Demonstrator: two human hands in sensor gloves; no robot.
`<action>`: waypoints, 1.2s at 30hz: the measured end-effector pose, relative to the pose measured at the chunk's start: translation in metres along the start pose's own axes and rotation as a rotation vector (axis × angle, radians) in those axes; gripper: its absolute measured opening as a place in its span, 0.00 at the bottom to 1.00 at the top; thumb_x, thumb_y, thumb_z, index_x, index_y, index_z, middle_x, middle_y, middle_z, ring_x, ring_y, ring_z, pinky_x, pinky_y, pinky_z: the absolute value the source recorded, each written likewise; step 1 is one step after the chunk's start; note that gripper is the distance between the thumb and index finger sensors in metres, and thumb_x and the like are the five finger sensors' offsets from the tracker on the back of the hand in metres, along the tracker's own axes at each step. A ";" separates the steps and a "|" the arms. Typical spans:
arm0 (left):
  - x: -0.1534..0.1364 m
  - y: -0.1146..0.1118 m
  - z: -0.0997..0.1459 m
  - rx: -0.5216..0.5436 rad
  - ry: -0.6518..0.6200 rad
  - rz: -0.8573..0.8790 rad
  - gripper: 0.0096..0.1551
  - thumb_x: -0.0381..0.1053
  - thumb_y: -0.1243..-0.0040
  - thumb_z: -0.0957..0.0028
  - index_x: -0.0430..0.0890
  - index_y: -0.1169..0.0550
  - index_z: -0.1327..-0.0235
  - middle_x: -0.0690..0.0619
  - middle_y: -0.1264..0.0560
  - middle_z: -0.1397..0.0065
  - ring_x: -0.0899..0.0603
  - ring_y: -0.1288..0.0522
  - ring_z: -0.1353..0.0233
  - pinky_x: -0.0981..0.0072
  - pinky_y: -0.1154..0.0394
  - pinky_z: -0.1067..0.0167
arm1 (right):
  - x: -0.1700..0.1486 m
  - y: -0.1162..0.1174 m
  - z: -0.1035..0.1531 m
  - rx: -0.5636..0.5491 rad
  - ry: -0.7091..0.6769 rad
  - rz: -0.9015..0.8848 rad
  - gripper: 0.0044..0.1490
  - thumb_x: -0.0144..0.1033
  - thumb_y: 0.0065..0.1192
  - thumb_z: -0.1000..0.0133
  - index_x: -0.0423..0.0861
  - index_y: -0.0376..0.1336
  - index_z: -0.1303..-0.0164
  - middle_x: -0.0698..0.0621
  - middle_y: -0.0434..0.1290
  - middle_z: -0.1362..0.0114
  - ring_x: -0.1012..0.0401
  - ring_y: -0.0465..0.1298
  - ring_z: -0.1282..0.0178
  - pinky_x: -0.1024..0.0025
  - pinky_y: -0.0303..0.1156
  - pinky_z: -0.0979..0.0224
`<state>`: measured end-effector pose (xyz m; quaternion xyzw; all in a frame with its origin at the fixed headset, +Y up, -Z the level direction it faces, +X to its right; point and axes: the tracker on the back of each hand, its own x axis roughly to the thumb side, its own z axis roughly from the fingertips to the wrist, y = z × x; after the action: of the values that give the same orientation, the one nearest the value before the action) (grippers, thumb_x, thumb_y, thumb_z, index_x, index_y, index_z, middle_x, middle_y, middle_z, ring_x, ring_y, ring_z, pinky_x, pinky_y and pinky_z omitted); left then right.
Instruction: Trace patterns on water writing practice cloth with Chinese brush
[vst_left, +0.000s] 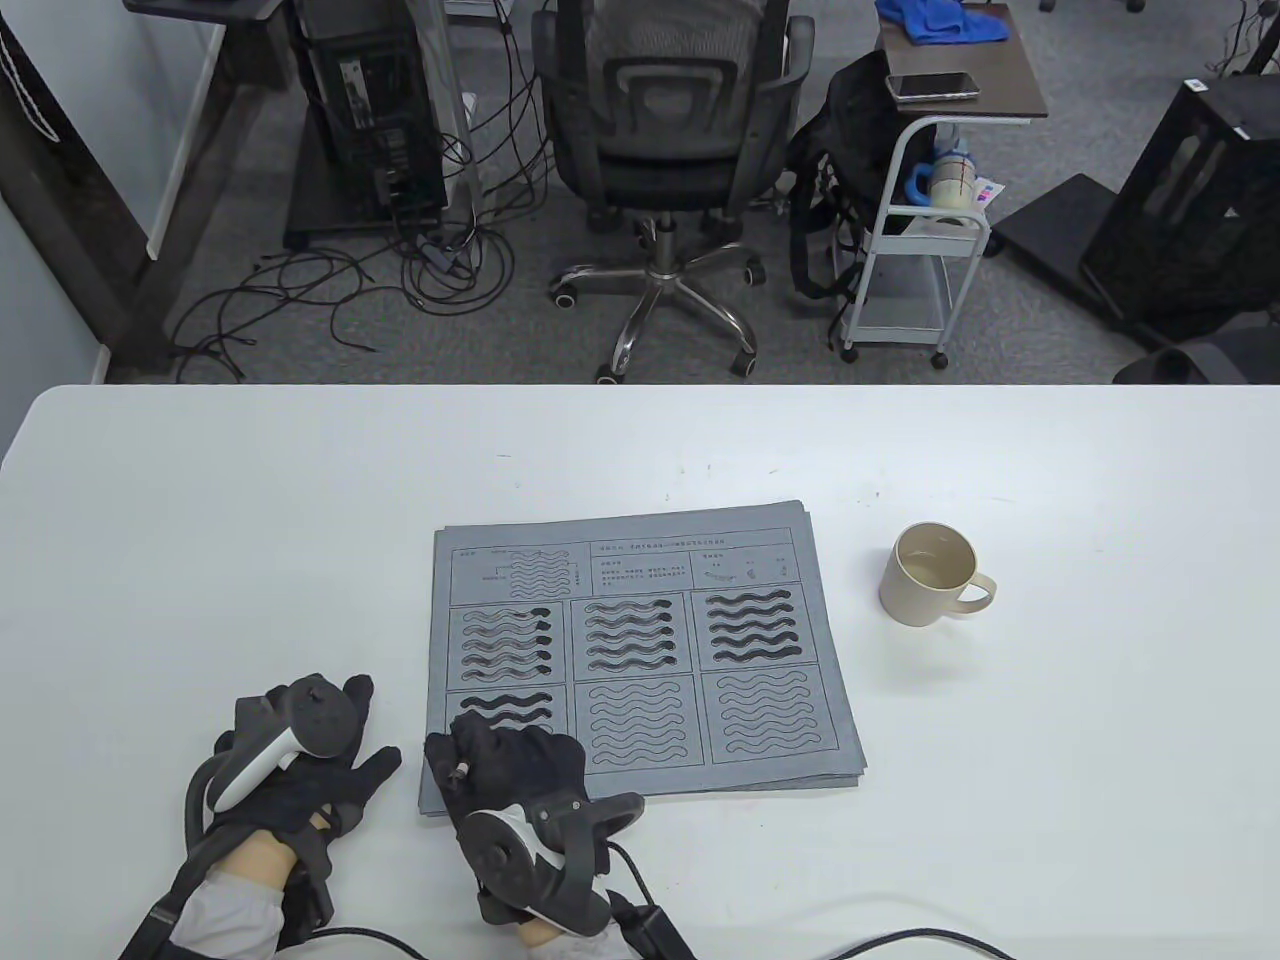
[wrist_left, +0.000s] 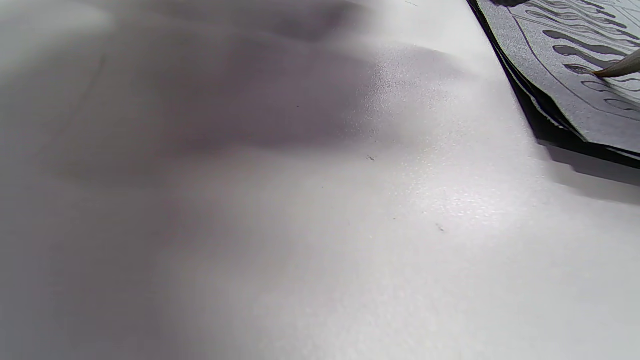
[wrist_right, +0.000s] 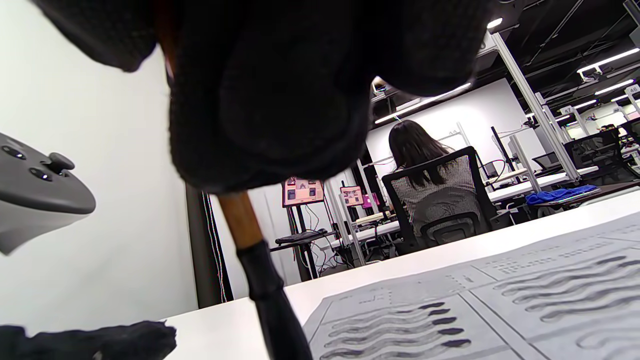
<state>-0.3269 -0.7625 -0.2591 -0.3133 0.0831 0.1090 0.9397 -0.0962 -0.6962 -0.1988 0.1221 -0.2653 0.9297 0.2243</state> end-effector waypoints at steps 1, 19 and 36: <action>0.000 0.000 0.000 -0.001 0.000 0.000 0.47 0.72 0.60 0.43 0.65 0.69 0.23 0.47 0.72 0.15 0.36 0.76 0.21 0.20 0.71 0.32 | 0.000 0.000 0.000 -0.001 0.000 0.000 0.25 0.54 0.64 0.43 0.46 0.76 0.51 0.52 0.88 0.60 0.61 0.85 0.63 0.58 0.78 0.48; 0.000 0.000 0.000 -0.001 -0.001 0.002 0.47 0.72 0.60 0.43 0.65 0.68 0.23 0.47 0.72 0.15 0.35 0.76 0.21 0.20 0.71 0.32 | -0.001 -0.001 0.000 -0.014 0.006 0.008 0.25 0.54 0.64 0.43 0.45 0.76 0.53 0.51 0.88 0.61 0.60 0.85 0.65 0.57 0.77 0.49; 0.000 0.000 0.000 -0.002 0.000 0.002 0.47 0.72 0.60 0.43 0.65 0.69 0.24 0.47 0.72 0.15 0.36 0.76 0.21 0.20 0.71 0.32 | -0.002 -0.001 0.000 -0.030 0.019 0.010 0.25 0.53 0.64 0.43 0.44 0.76 0.54 0.50 0.88 0.62 0.60 0.85 0.66 0.56 0.77 0.49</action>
<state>-0.3270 -0.7622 -0.2590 -0.3144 0.0833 0.1101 0.9392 -0.0939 -0.6959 -0.1988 0.1085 -0.2775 0.9280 0.2238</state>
